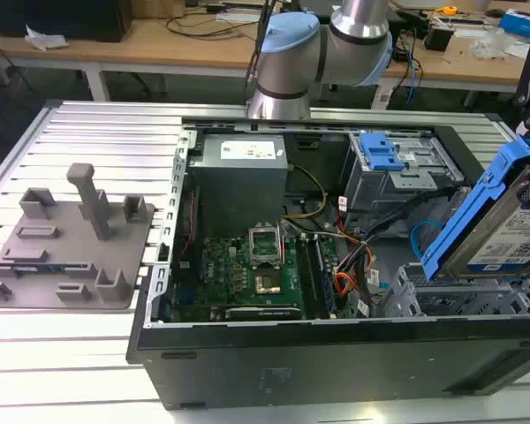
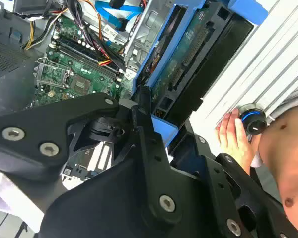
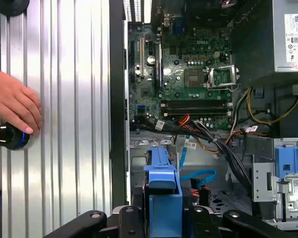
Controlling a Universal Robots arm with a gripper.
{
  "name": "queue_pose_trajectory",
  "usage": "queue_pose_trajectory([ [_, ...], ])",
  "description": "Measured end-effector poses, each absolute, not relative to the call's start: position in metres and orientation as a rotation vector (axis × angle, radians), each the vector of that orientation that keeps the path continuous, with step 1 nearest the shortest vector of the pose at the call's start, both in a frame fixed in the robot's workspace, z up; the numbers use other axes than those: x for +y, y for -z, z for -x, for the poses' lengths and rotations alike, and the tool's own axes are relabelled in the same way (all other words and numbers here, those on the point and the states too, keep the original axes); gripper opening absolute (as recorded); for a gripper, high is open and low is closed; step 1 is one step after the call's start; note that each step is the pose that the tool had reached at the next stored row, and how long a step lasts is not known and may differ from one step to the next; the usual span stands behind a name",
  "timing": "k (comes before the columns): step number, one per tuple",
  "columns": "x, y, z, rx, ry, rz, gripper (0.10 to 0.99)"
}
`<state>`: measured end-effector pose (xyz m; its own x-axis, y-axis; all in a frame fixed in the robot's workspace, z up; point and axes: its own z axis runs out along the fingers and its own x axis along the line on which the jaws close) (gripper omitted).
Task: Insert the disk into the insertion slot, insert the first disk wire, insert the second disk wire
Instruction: 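Insert the disk into the insertion slot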
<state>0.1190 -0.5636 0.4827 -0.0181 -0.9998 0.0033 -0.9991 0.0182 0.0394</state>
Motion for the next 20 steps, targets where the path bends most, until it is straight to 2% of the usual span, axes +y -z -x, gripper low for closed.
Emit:
queue_pose_trajectory([
  [17,-0.5639,-0.4825,-0.1181,-2.234,0.024,-2.195,0.369],
  [20,-0.5645,-0.4823,-0.1176,-2.252,0.057,-2.212,0.369],
])
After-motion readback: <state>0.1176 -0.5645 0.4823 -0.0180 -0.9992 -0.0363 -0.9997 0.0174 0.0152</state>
